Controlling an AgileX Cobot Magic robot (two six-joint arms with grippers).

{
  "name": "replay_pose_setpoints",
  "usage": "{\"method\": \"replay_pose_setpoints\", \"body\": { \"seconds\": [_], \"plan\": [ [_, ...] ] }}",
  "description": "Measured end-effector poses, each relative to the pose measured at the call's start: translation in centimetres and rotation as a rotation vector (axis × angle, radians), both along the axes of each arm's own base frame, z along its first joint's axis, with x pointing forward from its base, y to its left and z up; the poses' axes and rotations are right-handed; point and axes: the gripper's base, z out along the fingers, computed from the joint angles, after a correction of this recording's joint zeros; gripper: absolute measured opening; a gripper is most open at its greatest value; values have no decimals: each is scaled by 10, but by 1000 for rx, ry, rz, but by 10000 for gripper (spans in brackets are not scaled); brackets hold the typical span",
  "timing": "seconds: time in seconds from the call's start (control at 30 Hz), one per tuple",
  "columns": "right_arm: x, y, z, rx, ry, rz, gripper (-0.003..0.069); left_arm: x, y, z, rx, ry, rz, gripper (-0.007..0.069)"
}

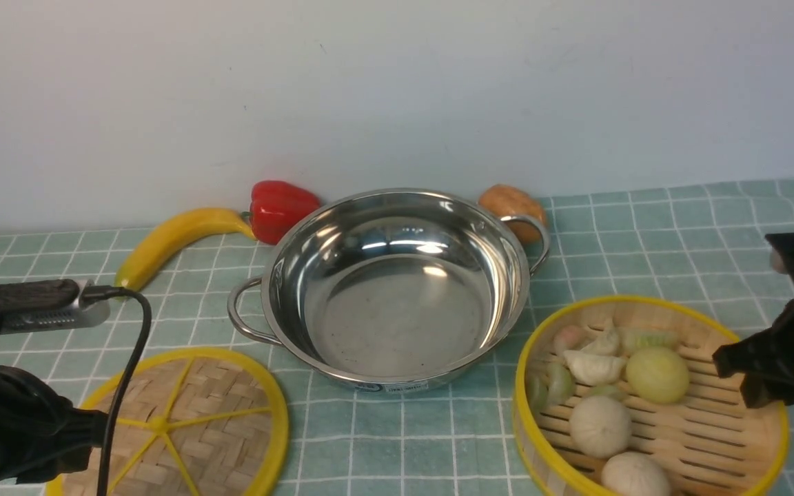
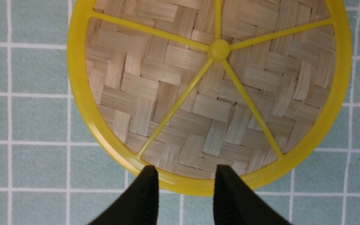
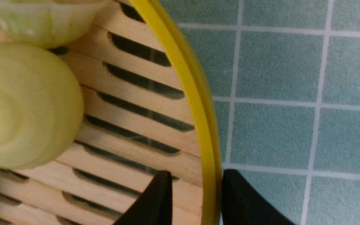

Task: Place the steamer in the pot on the blue tablecloth, and put the lid on the steamer.
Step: 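Reach for and grasp the rim of the bamboo steamer holding the buns with the right gripper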

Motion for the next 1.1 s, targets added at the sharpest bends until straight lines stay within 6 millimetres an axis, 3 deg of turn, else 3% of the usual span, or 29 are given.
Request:
{"method": "replay_pose_setpoints", "body": {
  "seconds": [0.1,0.27,0.47,0.73,0.9,0.97,1.1],
  "plan": [
    [2,0,-11,-1,33,-6,216,0,0,0,0,0,0,243],
    [1,-1,-14,-19,59,-16,64,0,0,0,-1,0,0,243],
    [-10,-4,-8,-48,141,7,59,0,0,0,-1,0,0,243],
    [-30,-7,21,-69,179,19,58,0,0,0,0,0,-1,243],
    [-47,-6,55,-45,141,7,58,0,0,0,0,0,-1,243],
    [-48,-5,63,-32,136,7,58,0,0,0,0,0,-1,243],
    [-37,2,100,45,59,24,58,0,0,0,-2,0,-1,243]
  ]
}}
